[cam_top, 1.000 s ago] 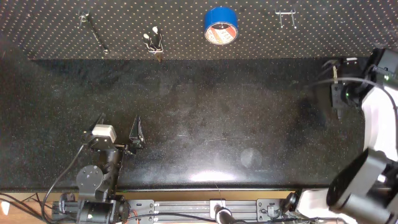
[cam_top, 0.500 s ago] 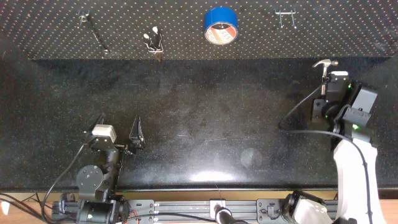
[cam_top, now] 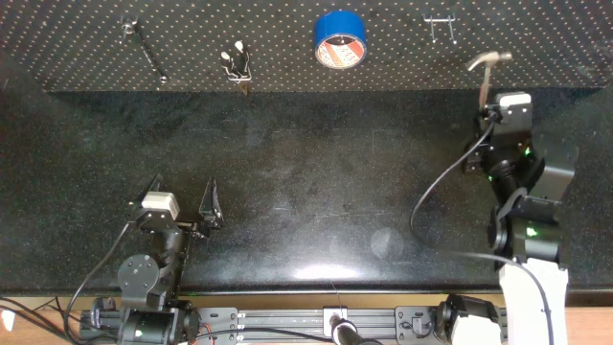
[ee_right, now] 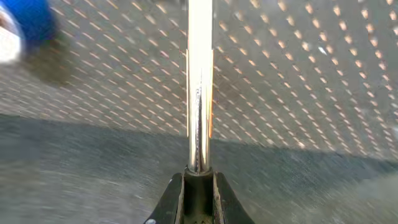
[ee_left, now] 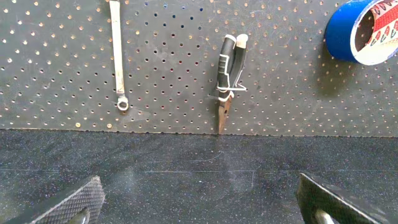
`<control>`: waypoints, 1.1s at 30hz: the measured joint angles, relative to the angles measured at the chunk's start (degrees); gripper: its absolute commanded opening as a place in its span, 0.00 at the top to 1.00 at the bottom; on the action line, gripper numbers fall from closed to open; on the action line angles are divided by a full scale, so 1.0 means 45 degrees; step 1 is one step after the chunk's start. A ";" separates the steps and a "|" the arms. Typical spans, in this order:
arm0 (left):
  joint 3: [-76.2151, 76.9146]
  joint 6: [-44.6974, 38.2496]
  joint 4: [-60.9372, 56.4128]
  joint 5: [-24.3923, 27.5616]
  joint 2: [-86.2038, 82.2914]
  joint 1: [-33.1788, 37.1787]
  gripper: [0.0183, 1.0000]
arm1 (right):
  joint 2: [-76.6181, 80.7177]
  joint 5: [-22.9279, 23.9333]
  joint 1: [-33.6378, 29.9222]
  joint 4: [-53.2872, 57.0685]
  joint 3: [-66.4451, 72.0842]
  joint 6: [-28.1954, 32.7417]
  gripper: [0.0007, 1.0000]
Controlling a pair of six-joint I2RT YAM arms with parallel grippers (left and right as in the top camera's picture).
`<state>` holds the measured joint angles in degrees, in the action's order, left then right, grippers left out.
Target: Place Tools Onto Pegboard
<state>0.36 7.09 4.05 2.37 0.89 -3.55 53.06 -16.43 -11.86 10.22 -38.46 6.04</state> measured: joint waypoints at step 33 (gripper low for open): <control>0.0000 0.0000 0.0000 0.0000 0.0000 0.0000 0.00 | 0.4158 -0.1438 0.1394 -0.4843 -0.0325 -0.2390 0.93</control>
<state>0.36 7.09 4.05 2.37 0.89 -3.55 71.77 -22.90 -5.58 -11.57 -39.92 -4.71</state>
